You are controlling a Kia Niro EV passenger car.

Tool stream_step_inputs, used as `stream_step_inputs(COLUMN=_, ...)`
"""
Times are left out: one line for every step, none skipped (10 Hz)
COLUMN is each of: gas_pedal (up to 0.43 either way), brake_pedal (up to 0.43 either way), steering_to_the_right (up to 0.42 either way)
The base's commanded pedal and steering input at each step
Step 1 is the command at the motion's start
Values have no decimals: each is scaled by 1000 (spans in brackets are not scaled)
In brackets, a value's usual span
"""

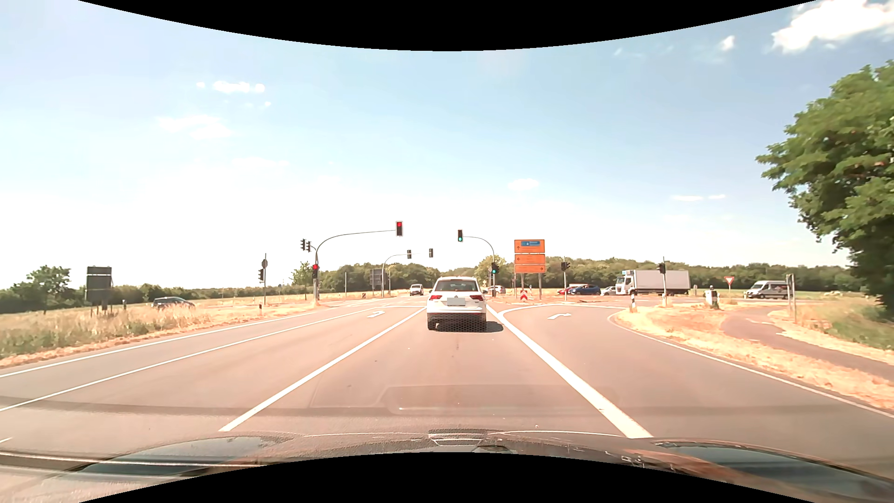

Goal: Follow the waypoints while adhering to traffic rules and regulations

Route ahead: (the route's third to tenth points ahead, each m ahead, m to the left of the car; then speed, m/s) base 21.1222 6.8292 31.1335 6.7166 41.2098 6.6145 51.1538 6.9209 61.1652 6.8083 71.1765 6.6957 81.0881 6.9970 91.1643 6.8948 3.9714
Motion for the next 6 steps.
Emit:
stream_step_inputs(gas_pedal=240, brake_pedal=0, steering_to_the_right=-5)
stream_step_inputs(gas_pedal=240, brake_pedal=0, steering_to_the_right=-6)
stream_step_inputs(gas_pedal=240, brake_pedal=0, steering_to_the_right=-6)
stream_step_inputs(gas_pedal=240, brake_pedal=0, steering_to_the_right=-5)
stream_step_inputs(gas_pedal=240, brake_pedal=0, steering_to_the_right=-5)
stream_step_inputs(gas_pedal=240, brake_pedal=0, steering_to_the_right=-5)
